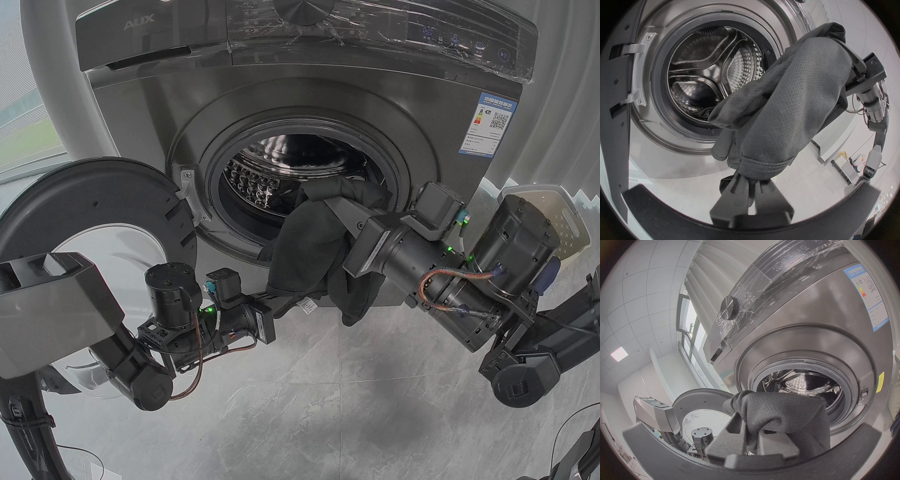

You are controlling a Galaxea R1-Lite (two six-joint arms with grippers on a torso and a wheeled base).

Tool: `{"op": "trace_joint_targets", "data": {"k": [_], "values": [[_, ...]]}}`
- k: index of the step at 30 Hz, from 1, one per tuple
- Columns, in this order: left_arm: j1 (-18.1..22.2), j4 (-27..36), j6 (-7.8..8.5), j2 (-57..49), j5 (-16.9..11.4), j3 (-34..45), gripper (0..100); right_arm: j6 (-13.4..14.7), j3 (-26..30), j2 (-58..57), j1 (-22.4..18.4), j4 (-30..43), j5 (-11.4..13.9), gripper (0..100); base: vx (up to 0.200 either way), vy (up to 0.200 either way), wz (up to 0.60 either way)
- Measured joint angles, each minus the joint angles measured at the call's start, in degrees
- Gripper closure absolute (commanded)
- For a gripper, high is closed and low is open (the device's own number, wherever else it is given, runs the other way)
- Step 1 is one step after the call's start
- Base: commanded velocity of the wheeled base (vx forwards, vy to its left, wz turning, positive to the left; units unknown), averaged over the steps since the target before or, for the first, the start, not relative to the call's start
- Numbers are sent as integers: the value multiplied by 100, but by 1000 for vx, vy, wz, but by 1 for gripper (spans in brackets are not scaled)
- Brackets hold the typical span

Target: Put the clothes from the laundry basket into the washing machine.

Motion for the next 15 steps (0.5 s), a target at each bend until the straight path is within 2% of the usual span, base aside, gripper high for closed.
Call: {"op": "trace_joint_targets", "data": {"k": [8, 15], "values": [[-152, -285, -30, -261, 0, 496, 100, 5, 6, 18, -6, -2, 0, 100, 0, 0, 0], [-364, -564, -50, -942, 2, 1406, 100, 5, 6, 116, -11, -51, 1, 100, 0, 0, 0]]}}
